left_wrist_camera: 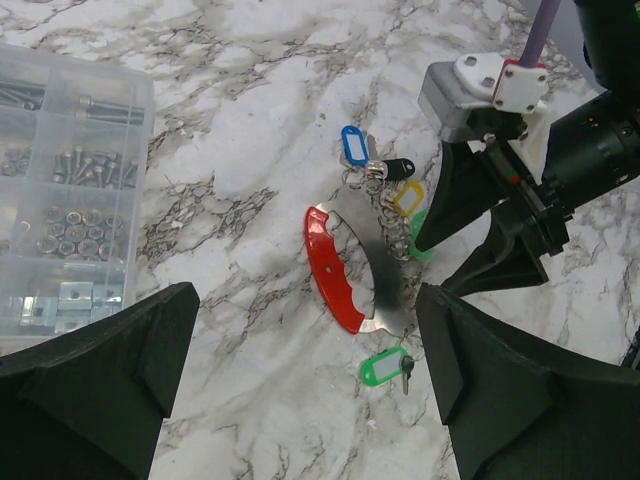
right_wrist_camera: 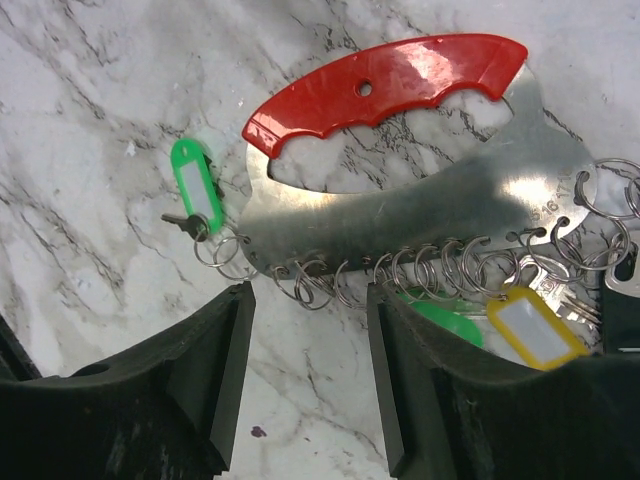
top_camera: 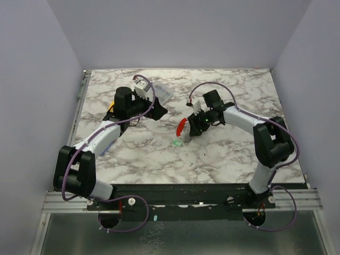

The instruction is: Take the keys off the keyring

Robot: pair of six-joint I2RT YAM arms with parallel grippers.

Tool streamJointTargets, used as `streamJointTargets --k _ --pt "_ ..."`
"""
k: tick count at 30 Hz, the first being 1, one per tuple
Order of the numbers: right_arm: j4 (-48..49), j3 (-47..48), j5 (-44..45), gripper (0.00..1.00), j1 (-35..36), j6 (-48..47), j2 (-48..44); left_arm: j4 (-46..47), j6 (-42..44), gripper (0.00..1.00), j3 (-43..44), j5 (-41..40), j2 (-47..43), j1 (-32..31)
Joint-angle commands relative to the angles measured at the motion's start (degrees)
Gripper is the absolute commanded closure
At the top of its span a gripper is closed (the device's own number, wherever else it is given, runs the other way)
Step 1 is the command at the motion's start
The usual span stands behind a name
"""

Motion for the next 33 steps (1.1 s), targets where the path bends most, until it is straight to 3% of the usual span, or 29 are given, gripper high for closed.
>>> streamJointTargets --k 1,10,20,23,25,26,33 --pt "-3.3 1.4 1.13 0.42 0.94 -9.58 2.87 3.1 -2.14 0.01 -0.81 0.47 -0.02 -0.32" --pt "-0.88 -1.22 4.06 0.41 3.75 -14.21 4.34 3.18 -3.36 0.01 -1.45 -1.84 1.9 -0.35" --pt "3.96 -6.78 8.25 0.64 5.97 -15.93 2.69 3.02 -5.4 0.04 -1.54 -4.04 5.61 -0.33" --pt "4.97 -8.13 8.16 0.77 6.52 -16.66 1.47 2.84 -5.64 0.05 -1.8 -4.42 6.16 -0.39" --pt "5.4 -8.61 7.67 0.96 6.75 -16.89 0.12 2.75 -6.04 0.05 -2.13 -3.76 6.88 -0.36" --pt "6.28 -8.92 7.73 0.99 6.76 -16.19 -0.87 2.74 -6.2 0.05 -2.29 -3.31 7.25 -0.34" --pt "18.53 -13.85 8.41 0.99 6.76 -10.73 -10.27 2.94 -8.51 0.04 -2.63 1.57 11.27 -0.32"
